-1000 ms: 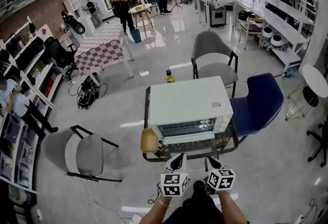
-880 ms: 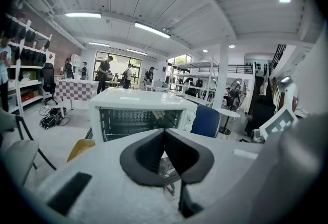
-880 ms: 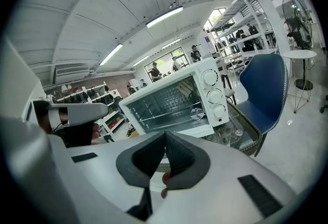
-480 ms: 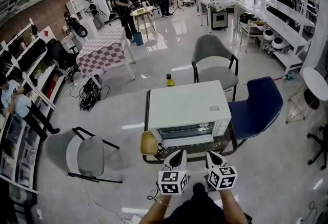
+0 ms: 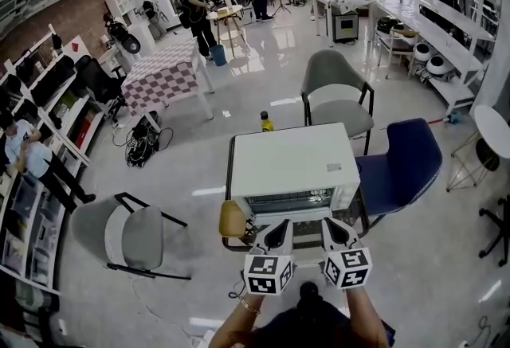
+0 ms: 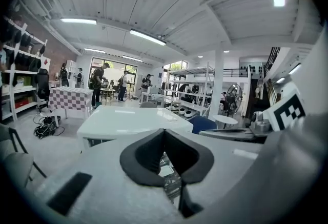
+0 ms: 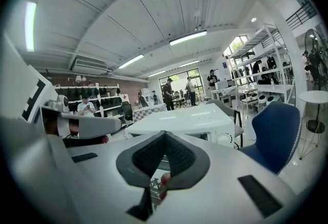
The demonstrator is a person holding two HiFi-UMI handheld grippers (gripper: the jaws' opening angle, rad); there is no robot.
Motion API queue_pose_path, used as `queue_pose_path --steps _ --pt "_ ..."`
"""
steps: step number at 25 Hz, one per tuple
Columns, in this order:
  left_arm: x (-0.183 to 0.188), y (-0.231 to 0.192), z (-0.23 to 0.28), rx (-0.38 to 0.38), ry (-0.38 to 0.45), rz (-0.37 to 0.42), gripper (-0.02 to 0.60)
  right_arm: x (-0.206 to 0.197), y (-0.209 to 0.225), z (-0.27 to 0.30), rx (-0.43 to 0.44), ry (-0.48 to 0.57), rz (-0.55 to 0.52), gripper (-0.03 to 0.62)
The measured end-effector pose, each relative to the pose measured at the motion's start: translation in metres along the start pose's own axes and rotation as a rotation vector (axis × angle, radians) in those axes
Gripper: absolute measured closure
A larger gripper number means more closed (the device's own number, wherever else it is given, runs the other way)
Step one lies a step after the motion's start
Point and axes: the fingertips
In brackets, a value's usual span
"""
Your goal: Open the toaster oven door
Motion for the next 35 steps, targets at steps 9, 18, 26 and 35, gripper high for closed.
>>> queue_pose_path --steps 9,18,26,35 --pt "0.028 -0.014 0.009 0.003 0.05 0.024 0.566 0.036 -0.01 0.012 0.034 0.052 -0.058 0.593" --pt "0.052 -0.024 0.006 0.008 0.083 0.079 0.568 0.066 -0.027 0.016 0.052 0.102 -0.093 0.594" --pt "0.07 -0.029 0.004 0.01 0.119 0.102 0.567 0.08 -0.032 0.016 0.054 0.135 -0.109 0.594" --pt "0.079 -0.034 0.002 0.007 0.141 0.101 0.566 0.085 -0.038 0.017 0.045 0.145 -0.129 0.594"
Point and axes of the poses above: the fingertips, and each gripper's own axes: z forward along the fingers, y to its right, x out of its top, and after that the axes turned 15 degrees about z, right-handed
